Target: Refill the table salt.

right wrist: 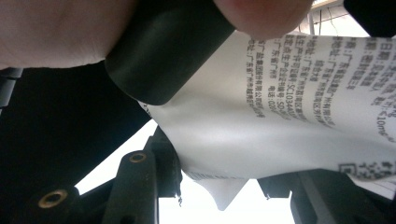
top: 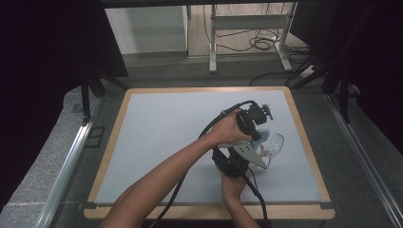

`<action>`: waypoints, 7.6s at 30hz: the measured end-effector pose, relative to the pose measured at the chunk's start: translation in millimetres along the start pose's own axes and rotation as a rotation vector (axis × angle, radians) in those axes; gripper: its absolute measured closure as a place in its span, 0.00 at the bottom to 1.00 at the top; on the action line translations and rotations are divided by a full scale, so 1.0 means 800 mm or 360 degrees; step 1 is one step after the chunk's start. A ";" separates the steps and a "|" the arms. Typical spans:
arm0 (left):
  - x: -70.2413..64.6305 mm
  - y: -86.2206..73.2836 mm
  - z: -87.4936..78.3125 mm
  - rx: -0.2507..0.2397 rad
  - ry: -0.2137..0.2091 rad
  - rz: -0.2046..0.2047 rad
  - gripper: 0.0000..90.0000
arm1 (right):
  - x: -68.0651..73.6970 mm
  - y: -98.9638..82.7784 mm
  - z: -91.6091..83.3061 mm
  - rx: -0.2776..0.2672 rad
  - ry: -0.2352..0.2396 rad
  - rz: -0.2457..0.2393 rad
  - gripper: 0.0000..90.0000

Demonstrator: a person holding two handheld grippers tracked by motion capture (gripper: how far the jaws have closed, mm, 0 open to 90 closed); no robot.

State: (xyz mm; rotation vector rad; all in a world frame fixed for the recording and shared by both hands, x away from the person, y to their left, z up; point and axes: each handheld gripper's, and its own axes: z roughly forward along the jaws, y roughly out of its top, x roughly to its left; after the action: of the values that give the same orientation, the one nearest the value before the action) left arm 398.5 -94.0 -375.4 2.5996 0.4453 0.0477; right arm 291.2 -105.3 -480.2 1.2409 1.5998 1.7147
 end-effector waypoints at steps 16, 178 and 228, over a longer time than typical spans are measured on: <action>0.000 0.004 0.000 0.0032 0.0002 0.0027 1.00 | 0.001 0.005 0.001 -0.0018 -0.0023 0.0018 0.65; 0.190 -0.425 -0.115 -0.1042 0.0782 -0.0949 0.98 | -0.011 -0.052 -0.035 0.0487 0.0127 -0.0413 0.40; 0.166 -0.443 -0.091 -0.0969 0.0630 -0.0986 0.28 | -0.023 -0.043 -0.039 0.0458 0.0101 -0.0374 0.40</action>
State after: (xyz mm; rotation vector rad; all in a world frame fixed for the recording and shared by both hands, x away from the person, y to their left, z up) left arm 408.5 274.5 -488.6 1.7667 1.1544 0.4183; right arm 265.2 -129.6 -515.0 1.0805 1.9978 1.4280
